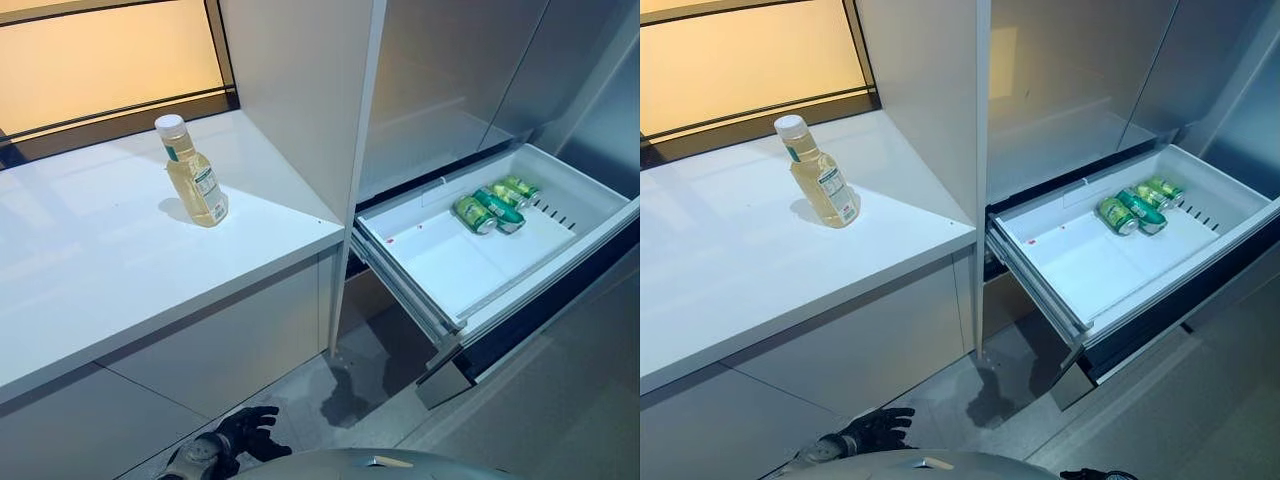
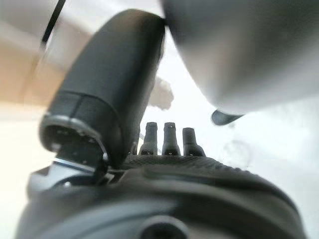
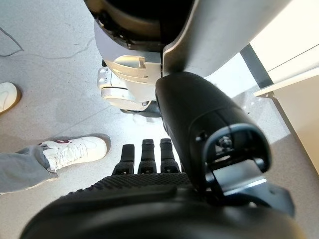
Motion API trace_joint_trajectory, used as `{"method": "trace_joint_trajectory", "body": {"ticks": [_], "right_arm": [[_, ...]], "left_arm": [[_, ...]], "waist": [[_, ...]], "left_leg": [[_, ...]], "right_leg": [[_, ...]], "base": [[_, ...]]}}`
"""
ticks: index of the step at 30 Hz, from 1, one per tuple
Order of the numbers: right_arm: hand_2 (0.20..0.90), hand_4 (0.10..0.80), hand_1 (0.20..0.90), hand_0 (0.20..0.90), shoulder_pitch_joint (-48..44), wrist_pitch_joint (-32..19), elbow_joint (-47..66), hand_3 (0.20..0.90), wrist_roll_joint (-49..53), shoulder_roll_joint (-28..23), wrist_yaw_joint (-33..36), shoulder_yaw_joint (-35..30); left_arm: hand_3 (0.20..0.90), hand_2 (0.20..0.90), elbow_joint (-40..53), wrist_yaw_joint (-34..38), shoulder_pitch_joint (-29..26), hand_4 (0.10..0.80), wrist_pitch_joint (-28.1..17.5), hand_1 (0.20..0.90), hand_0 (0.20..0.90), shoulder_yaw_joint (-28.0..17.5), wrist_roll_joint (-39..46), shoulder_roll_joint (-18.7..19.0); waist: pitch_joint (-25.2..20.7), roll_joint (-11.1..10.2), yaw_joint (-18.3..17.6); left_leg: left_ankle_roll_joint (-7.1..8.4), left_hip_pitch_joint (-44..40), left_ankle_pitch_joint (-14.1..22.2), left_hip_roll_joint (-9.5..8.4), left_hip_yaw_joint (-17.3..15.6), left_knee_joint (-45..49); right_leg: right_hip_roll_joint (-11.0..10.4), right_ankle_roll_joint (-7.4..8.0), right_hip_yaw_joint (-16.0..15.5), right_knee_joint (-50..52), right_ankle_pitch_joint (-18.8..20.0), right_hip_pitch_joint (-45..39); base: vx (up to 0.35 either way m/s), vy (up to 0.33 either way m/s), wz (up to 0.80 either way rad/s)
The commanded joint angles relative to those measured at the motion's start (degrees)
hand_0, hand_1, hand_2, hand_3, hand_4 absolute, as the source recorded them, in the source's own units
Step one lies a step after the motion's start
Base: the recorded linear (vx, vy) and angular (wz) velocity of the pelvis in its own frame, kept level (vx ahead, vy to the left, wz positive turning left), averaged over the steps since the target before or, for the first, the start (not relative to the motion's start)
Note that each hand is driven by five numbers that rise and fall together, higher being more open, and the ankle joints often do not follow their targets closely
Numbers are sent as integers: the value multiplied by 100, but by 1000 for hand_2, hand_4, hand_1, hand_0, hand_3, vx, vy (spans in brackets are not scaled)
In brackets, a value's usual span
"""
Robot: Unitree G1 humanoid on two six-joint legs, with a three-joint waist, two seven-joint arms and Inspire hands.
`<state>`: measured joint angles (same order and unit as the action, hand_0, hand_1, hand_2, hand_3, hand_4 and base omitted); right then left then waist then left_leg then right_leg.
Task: Put drinks into fridge and close the fridge
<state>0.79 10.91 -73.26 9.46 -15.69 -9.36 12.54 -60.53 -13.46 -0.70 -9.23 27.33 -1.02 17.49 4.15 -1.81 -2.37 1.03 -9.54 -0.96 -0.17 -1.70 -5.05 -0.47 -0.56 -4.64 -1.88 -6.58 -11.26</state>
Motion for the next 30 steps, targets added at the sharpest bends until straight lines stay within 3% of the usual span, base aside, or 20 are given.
{"method": "trace_joint_trajectory", "body": {"ticks": [1, 7, 15, 18, 23, 30], "right_arm": [[900, 800, 900, 900, -218, 23, 127, 900, -73, 40, -335, 349], [900, 800, 900, 900, -216, -25, 225, 900, -183, -73, -402, 472], [900, 800, 900, 900, -188, -124, 229, 900, -259, -74, -373, 496], [900, 800, 900, 900, -185, -171, 161, 900, -292, -23, -351, 434], [900, 800, 900, 900, -87, -230, 221, 900, -211, 45, -221, 338], [900, 800, 900, 900, 24, -169, 412, 900, 59, 42, -83, 265]], "left_arm": [[900, 900, 414, -257, -585, 800, -452, 900, 900, 394, -550, -103], [900, 900, 1507, -34, -1034, 800, -679, 900, 900, 1116, -1208, 256], [900, 900, 2583, 393, -1435, 800, -1011, 900, 900, 1444, -1565, 544], [900, 900, 2947, 293, -1576, 800, -1416, 900, 900, 1545, -1302, 639], [900, 900, 3685, 1, -1317, 800, -2014, 900, 900, 1352, -701, 924], [900, 900, 6126, -1350, -1423, 800, -1285, 900, 900, 558, 684, 1891]], "waist": [[-11, 127, -106], [13, 168, -250], [-30, 212, -315], [-73, 210, -293], [-34, 230, -171], [-5, 279, 25]], "left_leg": [[-153, 116, 426, -86, -127, 22], [-162, 123, 435, -69, -197, 5], [-177, 143, 442, -81, -189, 5], [-184, 160, 454, -89, -161, 5], [-179, 197, 431, -93, -92, 5], [-196, 265, 377, -142, 154, 5]], "right_leg": [[18, 528, 92, -4, 481, 523], [29, 558, 158, -5, 499, 565], [28, 570, 185, -51, 526, 565], [27, 567, 184, -72, 522, 558], [11, 551, 120, -79, 519, 560], [-38, 545, -27, -116, 534, 527]], "base": [[-26, 13, -12], [-24, 9, -13], [-5, 6, -5], [0, 0, 0], [-8, -1, 1], [-25, -10, 13]]}}
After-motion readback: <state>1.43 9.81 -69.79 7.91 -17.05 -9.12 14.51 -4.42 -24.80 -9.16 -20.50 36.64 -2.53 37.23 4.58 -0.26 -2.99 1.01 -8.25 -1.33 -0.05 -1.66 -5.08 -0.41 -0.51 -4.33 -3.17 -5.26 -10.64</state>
